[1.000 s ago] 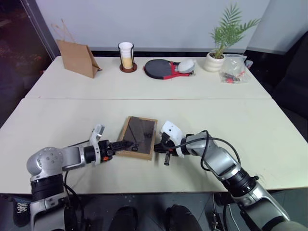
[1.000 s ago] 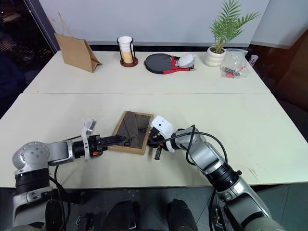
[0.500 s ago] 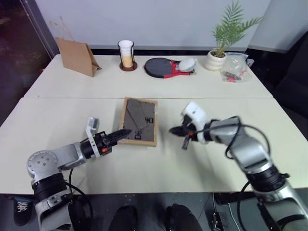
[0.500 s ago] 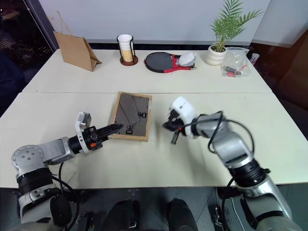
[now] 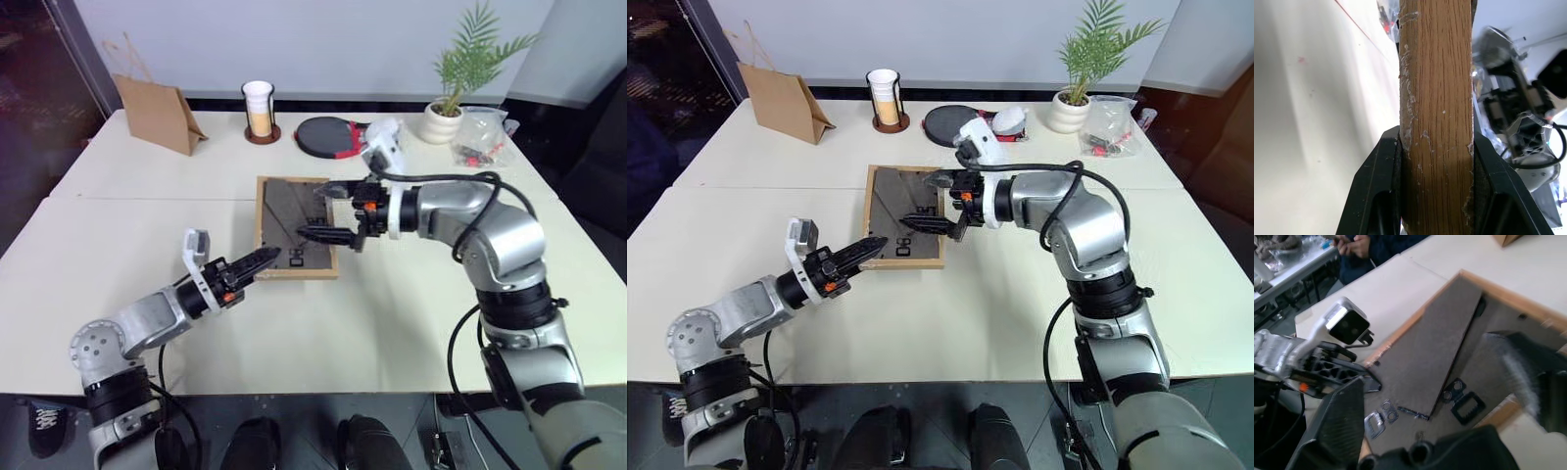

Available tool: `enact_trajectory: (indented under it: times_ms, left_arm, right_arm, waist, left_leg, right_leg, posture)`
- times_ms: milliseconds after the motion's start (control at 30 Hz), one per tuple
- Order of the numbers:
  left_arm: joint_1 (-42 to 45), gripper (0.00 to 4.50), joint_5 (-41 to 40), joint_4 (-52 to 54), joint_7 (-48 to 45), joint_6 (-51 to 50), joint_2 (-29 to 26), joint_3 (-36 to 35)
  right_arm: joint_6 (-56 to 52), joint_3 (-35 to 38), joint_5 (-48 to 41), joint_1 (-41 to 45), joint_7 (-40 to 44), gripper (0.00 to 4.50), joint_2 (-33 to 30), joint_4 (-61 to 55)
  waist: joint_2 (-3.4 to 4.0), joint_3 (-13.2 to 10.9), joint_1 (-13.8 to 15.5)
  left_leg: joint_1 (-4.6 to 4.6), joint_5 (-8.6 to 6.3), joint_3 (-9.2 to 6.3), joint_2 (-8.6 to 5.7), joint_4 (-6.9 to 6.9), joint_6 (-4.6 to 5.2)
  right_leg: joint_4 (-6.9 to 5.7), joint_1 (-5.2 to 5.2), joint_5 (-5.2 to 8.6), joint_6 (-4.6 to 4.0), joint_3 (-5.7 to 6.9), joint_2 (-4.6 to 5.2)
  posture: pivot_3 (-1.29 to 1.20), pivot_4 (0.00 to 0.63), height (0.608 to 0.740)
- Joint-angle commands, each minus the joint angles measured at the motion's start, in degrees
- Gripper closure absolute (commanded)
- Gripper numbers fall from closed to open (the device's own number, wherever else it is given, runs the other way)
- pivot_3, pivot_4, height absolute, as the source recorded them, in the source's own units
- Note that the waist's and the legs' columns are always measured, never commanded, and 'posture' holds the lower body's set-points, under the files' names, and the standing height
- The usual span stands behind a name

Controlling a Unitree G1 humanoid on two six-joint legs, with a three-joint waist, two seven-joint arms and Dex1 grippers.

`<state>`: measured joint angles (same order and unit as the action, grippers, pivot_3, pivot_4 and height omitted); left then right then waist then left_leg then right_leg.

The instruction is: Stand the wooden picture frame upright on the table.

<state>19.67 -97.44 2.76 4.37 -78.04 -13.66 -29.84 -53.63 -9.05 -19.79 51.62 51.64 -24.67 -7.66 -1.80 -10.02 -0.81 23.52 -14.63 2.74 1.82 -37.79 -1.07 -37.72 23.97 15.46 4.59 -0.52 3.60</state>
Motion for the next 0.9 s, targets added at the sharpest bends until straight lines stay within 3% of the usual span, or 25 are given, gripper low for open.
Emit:
enact_trajectory:
  times_ms: [33,400,900]
  left_arm:
    - [-1.2,3.46,-7.4,4.4,1.8,5.3,-1.6,4.3]
    - [-5.0,3.46,-13.7,7.2,3.6,16.4,-7.7,12.9]
    - [-5.8,3.46,-15.3,5.6,3.7,22.6,-10.4,16.3]
  right_arm:
    - [1.8,-1.0,-0.2,2.5,-0.6,0.11,1.8,3.7]
    - [2.5,-3.2,-1.4,4.3,-0.1,0.11,4.2,4.8]
    - [-4.0,0.1,-5.7,2.9,-2.8,0.11,-1.4,-7.4]
  waist:
    - [0.0,0.0,0.0]
    - [0.02,0.0,0.0]
    - [0.03,0.0,0.0]
  left_leg:
    - [0.0,0.0,0.01,0.0,0.04,0.0]
    - [0.02,0.02,0.09,-0.01,0.58,-0.02]
    - [0.13,0.02,0.11,-0.01,0.6,-0.01]
  right_leg:
    - [0.01,0.03,0.0,-0.01,-0.01,0.0]
    - [0.47,0.09,0.0,0.0,0.0,-0.04]
    - [0.55,0.17,-0.01,0.01,0.01,-0.07]
  posture:
    - [0.0,0.15,0.74]
    - [0.0,0.15,0.74]
    - [0.0,0.15,0.74]
